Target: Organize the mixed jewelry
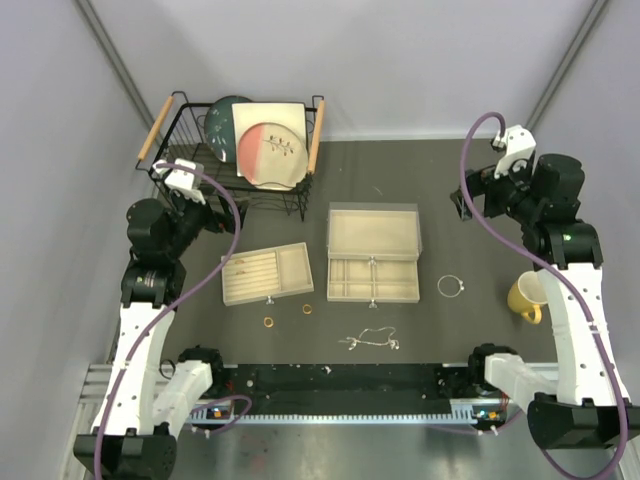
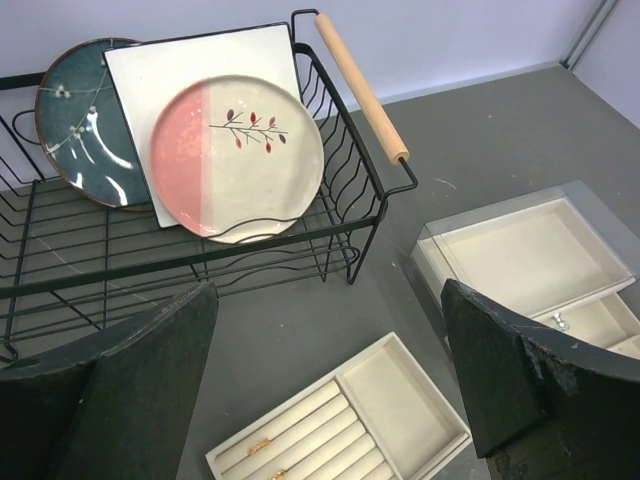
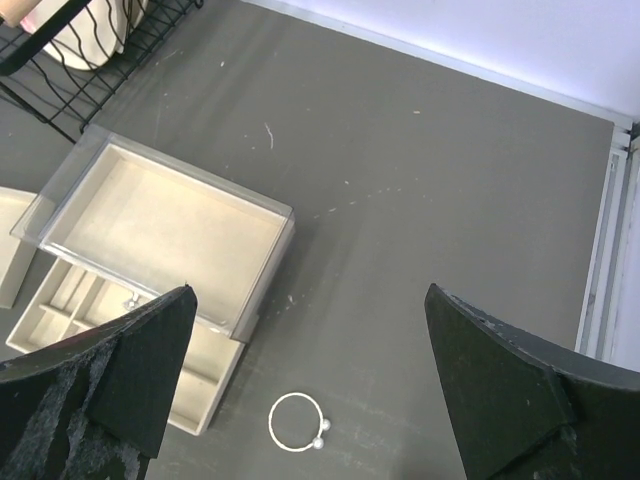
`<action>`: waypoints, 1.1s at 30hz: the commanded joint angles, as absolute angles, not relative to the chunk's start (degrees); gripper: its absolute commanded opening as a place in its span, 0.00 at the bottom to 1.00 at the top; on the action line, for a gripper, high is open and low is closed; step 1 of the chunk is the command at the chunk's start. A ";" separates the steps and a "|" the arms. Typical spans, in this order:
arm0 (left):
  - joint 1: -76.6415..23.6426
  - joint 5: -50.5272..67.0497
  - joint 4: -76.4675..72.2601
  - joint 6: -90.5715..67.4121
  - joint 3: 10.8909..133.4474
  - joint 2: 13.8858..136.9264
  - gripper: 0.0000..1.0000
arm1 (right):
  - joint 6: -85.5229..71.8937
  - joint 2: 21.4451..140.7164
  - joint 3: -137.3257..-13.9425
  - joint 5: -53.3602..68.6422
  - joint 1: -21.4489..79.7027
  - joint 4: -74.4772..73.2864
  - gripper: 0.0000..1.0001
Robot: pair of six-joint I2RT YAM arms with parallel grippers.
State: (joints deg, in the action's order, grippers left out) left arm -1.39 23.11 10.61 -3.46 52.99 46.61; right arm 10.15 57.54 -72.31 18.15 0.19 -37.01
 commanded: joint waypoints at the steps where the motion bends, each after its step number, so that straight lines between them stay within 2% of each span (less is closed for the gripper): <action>1: -1.14 23.47 9.31 -2.55 52.73 45.09 0.99 | 12.13 55.37 -71.46 19.16 -0.35 -37.96 0.99; 10: -1.14 25.40 15.19 3.77 51.68 43.95 0.99 | 21.96 53.09 -67.07 15.04 -0.26 -46.04 0.99; 16: -1.14 28.39 19.24 8.35 50.45 43.77 0.99 | 28.37 54.05 -59.87 10.47 -0.35 -47.99 0.98; 20: -1.14 30.40 21.26 10.28 48.96 43.51 0.99 | 32.42 55.19 -53.45 8.44 -0.35 -47.99 0.88; 33: -1.14 31.03 21.53 11.07 45.27 42.28 0.99 | 37.70 63.72 -43.42 7.03 -0.35 -40.35 0.73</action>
